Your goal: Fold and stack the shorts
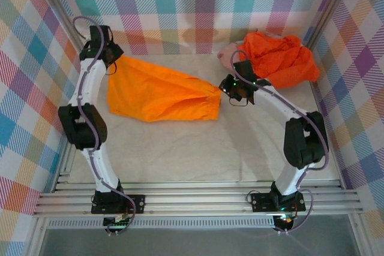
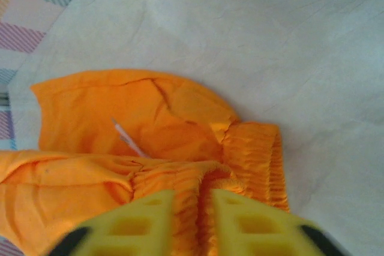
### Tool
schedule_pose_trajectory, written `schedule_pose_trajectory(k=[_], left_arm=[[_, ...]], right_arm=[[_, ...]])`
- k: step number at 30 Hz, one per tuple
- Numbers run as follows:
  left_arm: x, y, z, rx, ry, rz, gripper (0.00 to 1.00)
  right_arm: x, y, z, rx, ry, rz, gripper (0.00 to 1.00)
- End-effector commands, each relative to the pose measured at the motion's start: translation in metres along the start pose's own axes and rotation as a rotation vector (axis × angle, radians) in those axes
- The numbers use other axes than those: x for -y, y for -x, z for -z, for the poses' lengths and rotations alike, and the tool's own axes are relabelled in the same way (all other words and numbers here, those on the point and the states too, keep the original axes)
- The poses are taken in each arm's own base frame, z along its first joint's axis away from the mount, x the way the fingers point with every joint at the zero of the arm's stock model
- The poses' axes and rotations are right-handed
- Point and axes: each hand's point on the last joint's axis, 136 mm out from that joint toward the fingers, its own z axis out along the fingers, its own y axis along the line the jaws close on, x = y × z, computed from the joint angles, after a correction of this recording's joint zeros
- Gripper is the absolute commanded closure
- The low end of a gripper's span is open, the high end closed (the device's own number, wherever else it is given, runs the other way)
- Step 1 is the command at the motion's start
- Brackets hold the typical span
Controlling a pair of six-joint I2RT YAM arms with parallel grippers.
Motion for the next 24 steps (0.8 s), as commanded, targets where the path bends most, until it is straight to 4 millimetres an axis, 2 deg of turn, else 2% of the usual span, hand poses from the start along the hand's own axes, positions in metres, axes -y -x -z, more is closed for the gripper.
schedule_pose_trajectory(k=[1, 2, 3, 5, 6, 9, 12, 14, 16, 18, 20, 23, 24], left_arm=[[0.025, 0.003, -0.016, -0.048, -0.083, -0.023, 0.32], [0.031, 0.006, -0.016, -0.061, -0.100, -0.030, 0.19], [0.040, 0.014, -0.007, -0.059, -0.126, -0.038, 0.13], [0.051, 0.023, 0.017, -0.047, -0.163, -0.047, 0.04], [0.052, 0.021, 0.026, -0.053, -0.168, -0.047, 0.00], [0.051, 0.009, 0.055, -0.073, -0.220, -0.044, 0.00], [0.039, -0.021, 0.068, -0.113, -0.258, 0.012, 0.00], [0.033, -0.046, 0.066, -0.152, -0.287, 0.053, 0.00], [0.023, -0.076, 0.053, -0.201, -0.283, 0.084, 0.00], [0.013, -0.102, 0.037, -0.250, -0.263, 0.101, 0.00], [0.003, -0.127, 0.021, -0.305, -0.244, 0.115, 0.00], [-0.016, -0.160, -0.001, -0.363, -0.199, 0.134, 0.00], [-0.020, -0.165, -0.007, -0.356, -0.197, 0.138, 0.00]], right_arm=[[0.004, 0.025, -0.002, 0.006, 0.000, -0.089, 0.49], [0.003, 0.031, 0.001, 0.005, 0.004, -0.100, 0.41], [0.000, 0.035, 0.006, 0.002, 0.013, -0.104, 0.35], [-0.011, 0.039, 0.020, 0.017, 0.049, -0.083, 0.28], [-0.019, 0.035, 0.027, 0.018, 0.083, -0.066, 0.27], [-0.051, 0.010, 0.037, -0.023, 0.186, 0.014, 0.23], [-0.080, -0.035, 0.032, -0.118, 0.245, 0.106, 0.19], [-0.093, -0.063, 0.025, -0.186, 0.277, 0.129, 0.18], [-0.103, -0.088, 0.014, -0.245, 0.301, 0.153, 0.17], [-0.103, -0.108, 0.000, -0.298, 0.292, 0.156, 0.17], [-0.096, -0.122, -0.014, -0.346, 0.276, 0.142, 0.17], [-0.073, -0.136, -0.030, -0.379, 0.228, 0.116, 0.17], [-0.064, -0.139, -0.035, -0.381, 0.206, 0.115, 0.17]])
